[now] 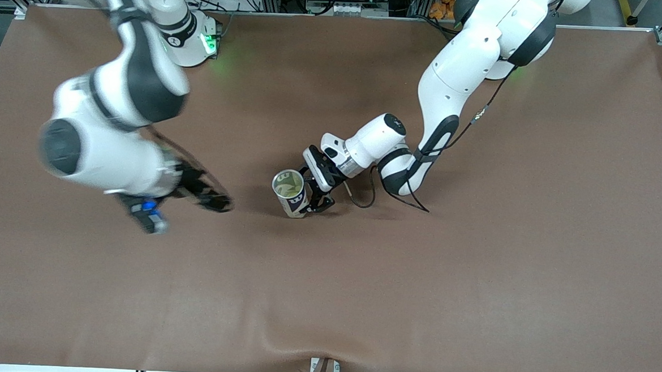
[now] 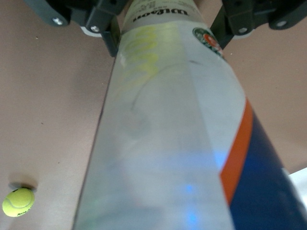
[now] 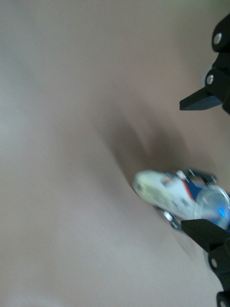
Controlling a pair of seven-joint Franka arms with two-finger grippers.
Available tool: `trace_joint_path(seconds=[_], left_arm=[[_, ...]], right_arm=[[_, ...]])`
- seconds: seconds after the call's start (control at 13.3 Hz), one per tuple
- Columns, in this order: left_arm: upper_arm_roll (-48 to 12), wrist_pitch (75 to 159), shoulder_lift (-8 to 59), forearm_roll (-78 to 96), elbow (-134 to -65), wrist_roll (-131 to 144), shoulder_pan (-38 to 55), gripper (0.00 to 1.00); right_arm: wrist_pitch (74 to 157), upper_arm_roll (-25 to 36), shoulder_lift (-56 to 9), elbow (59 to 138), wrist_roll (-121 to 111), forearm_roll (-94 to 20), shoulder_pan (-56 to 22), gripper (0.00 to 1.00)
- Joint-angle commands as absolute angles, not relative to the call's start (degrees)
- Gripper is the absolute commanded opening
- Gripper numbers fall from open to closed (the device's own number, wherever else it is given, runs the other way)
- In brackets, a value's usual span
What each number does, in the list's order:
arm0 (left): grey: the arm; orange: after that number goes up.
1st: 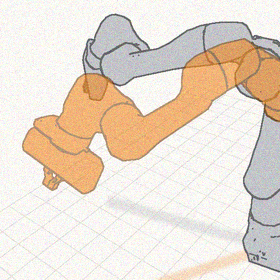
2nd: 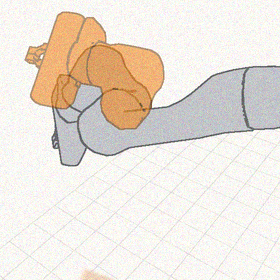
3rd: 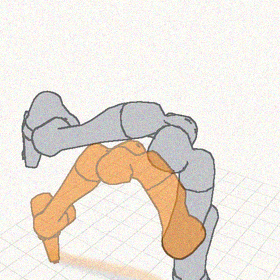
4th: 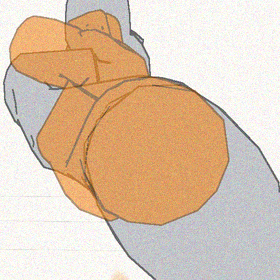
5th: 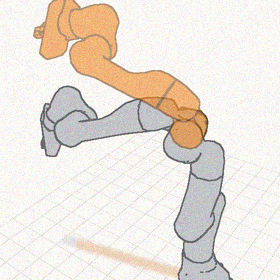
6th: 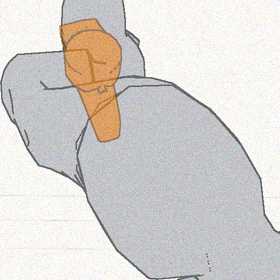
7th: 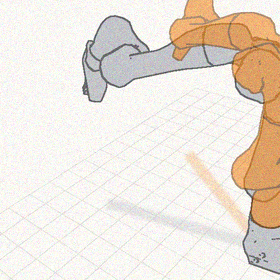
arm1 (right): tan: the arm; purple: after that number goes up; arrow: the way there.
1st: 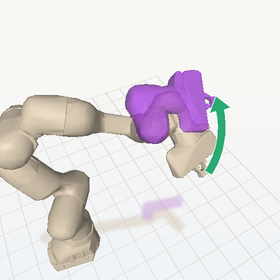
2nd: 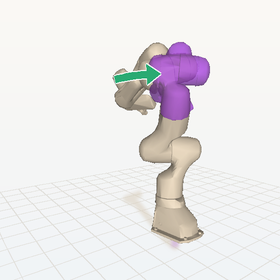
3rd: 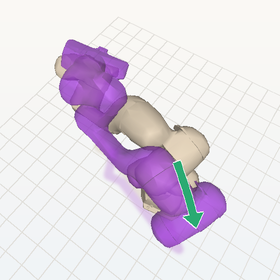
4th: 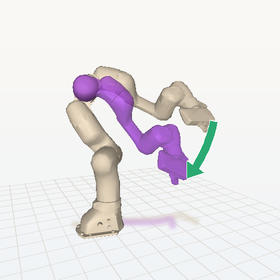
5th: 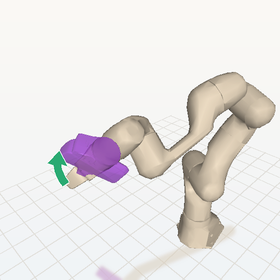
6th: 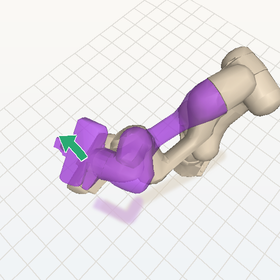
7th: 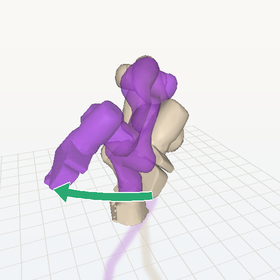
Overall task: Insert tennis ball vertically with right arm
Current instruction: 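Open the right gripper to drop the ball into the tube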
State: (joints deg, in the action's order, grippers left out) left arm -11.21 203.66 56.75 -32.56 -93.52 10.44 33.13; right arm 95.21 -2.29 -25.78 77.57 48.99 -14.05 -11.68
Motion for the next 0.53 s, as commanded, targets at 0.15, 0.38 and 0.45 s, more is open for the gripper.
trace_joint_path(seconds=[0.15,0.38,0.45], left_arm=[[-11.51,203.91,55.37,-33.66,-94.22,10.37,32.52,0.78],[-11.51,203.91,55.46,-33.66,-94.22,10.37,32.52,0.78],[-11.51,203.91,55.46,-33.66,-94.22,10.37,32.52,0.78]], right_arm=[[93.51,-3.34,-26.01,82.95,25.12,-3.62,1.64,1.00],[97.19,-0.37,-26.02,89.80,10.77,-1.94,6.59,1.00],[98.34,1.13,-25.58,92.26,7.42,-1.67,6.42,1.00]])
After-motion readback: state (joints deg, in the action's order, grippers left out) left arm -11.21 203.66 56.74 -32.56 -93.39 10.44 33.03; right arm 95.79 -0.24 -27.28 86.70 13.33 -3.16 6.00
